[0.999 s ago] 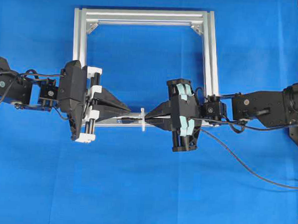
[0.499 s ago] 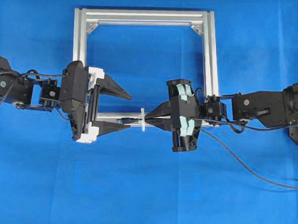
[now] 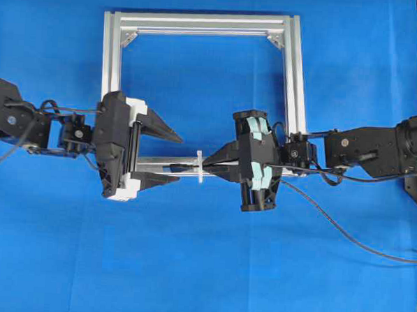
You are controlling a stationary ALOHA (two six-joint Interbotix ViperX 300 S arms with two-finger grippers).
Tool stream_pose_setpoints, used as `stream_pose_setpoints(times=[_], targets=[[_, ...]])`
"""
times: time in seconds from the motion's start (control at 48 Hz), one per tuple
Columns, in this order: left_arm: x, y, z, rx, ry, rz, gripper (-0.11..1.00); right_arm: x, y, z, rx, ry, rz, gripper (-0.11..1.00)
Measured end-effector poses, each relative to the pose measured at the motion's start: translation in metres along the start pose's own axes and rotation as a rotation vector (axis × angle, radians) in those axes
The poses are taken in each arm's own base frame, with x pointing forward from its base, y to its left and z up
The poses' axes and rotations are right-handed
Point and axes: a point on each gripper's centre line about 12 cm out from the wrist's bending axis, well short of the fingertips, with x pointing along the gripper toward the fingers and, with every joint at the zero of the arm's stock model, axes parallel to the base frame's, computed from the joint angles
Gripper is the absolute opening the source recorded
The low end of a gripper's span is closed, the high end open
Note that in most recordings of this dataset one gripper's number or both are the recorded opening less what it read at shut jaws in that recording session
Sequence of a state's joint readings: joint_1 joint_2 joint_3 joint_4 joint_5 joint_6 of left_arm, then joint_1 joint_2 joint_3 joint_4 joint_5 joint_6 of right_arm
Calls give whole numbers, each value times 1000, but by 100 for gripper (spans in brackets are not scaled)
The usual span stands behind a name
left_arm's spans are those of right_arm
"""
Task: Insert the wire through the string loop located in the center.
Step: 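Move the left gripper to the plug emerging from the loop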
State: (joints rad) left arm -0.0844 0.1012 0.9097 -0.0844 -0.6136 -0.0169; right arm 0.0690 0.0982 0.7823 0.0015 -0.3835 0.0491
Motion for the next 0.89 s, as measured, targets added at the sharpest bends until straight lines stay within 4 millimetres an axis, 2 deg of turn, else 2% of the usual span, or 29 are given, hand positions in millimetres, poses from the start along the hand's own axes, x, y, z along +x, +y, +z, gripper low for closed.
stream_pose_setpoints(times=[0.146,0.895], targets=[[7,0,-9,1,27,2,93,0,0,0,2,0,0,-2],[9,0,-7,1,24,2,93,0,1,-1,1,2,1,-2]])
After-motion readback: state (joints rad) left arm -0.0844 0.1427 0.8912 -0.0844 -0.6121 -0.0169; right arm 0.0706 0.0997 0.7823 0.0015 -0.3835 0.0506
